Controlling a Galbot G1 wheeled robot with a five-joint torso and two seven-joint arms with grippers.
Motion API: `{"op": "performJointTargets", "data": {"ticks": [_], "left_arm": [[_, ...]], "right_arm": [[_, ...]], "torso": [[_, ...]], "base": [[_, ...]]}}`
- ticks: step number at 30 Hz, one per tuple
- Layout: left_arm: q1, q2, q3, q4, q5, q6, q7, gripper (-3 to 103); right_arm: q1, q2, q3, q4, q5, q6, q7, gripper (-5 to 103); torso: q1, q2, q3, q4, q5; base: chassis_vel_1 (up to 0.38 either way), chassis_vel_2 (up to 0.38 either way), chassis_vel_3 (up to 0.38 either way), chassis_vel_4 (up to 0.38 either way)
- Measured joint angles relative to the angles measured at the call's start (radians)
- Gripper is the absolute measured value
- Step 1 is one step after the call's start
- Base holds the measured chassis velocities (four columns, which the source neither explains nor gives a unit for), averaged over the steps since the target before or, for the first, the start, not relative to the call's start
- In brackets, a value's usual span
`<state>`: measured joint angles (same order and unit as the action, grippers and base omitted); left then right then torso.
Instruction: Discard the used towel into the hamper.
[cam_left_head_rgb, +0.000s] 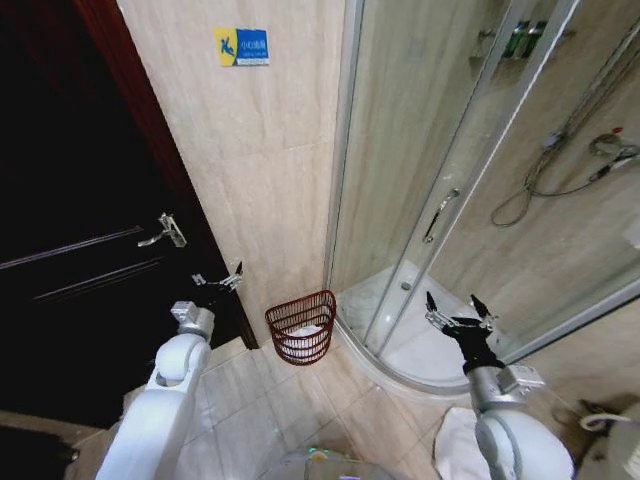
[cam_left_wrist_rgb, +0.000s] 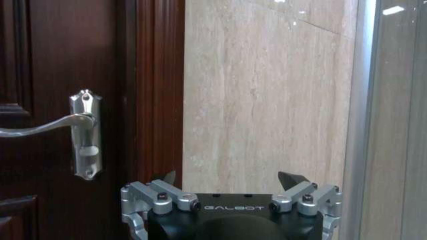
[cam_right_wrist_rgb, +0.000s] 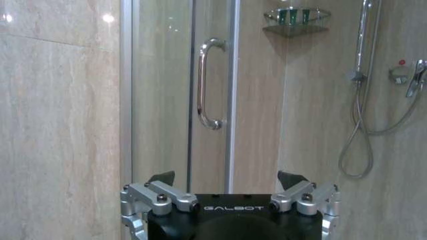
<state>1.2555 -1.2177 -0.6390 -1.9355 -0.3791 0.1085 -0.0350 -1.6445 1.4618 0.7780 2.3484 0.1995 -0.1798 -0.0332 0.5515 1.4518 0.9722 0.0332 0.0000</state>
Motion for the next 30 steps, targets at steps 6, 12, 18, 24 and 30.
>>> {"op": "performJointTargets", "data": {"ticks": [6,12,18,24,30], "left_arm": [[-0.001,0.000,0.002,0.000,0.000,0.000,0.001,100],[0.003,0.000,0.005,0.000,0.001,0.000,0.003,100],[0.003,0.001,0.006,-0.001,0.001,-0.001,0.003,100],[0.006,0.002,0.006,-0.003,-0.001,-0.002,0.004,100],[0.004,0.003,0.008,-0.004,-0.001,-0.003,0.004,100]], "right_arm": [[-0.003,0.002,0.000,0.000,0.000,0.000,0.000,100],[-0.007,0.004,0.002,0.001,0.000,0.000,0.000,100],[-0.008,0.004,0.002,0.004,0.000,0.000,-0.001,100],[-0.007,0.004,-0.002,0.004,-0.001,0.001,-0.002,100],[-0.007,0.004,-0.002,0.003,-0.001,0.003,-0.003,100]], "torso": [[0.000,0.000,0.000,0.0001,0.0000],[0.000,0.000,0.000,0.0000,0.0000],[0.000,0.000,0.000,0.0001,0.0000],[0.000,0.000,0.000,0.0001,-0.0001],[0.000,0.000,0.000,0.0001,0.0000]], "base": [[0.075,-0.048,-0.061,0.047],[0.044,-0.059,-0.060,0.052],[0.045,-0.057,-0.042,0.063],[0.059,-0.074,-0.070,0.069],[0.070,-0.082,-0.066,0.074]]}}
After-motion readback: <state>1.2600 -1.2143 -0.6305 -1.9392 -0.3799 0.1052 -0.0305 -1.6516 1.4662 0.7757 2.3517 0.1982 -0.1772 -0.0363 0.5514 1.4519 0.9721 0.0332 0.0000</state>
